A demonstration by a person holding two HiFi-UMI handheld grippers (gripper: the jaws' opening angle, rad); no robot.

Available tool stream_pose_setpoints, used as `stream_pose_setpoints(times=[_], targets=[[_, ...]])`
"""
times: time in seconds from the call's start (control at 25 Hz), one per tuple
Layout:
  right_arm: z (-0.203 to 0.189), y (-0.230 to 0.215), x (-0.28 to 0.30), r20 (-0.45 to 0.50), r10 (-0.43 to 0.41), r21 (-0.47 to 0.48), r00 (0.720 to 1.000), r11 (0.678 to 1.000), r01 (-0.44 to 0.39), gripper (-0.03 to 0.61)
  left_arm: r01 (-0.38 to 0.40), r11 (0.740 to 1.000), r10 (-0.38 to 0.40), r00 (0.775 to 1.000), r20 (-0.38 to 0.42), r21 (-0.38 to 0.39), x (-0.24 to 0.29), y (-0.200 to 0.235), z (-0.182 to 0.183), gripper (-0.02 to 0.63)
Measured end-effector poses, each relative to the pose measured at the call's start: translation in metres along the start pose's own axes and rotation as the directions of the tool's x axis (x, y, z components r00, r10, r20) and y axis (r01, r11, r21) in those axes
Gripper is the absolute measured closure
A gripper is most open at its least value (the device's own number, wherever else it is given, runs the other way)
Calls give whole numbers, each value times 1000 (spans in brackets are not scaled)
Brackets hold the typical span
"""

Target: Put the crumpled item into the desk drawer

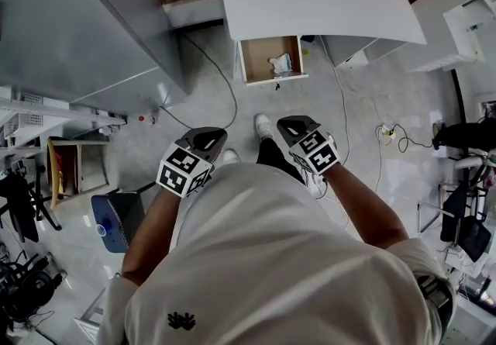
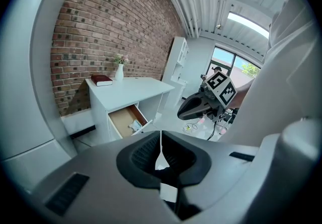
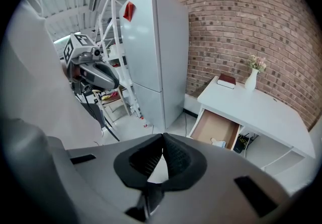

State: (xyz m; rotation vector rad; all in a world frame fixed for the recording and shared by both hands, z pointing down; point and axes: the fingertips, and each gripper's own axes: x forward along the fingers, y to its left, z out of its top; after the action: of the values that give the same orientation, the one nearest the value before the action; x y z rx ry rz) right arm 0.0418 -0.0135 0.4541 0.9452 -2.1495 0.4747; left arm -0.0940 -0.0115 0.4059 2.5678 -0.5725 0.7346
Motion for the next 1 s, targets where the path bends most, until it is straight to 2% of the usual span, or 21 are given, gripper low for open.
stream_pose_setpoints(times=[0.72, 1.0], targets=[[21, -4, 18, 14, 42, -7, 999, 999, -42, 549, 1, 1000, -1, 1000, -11, -28, 16, 21, 1, 584], [26, -25, 31, 7, 53, -23, 999, 998, -53, 549, -8, 999, 7, 1000, -12, -37, 32, 35, 11, 584]])
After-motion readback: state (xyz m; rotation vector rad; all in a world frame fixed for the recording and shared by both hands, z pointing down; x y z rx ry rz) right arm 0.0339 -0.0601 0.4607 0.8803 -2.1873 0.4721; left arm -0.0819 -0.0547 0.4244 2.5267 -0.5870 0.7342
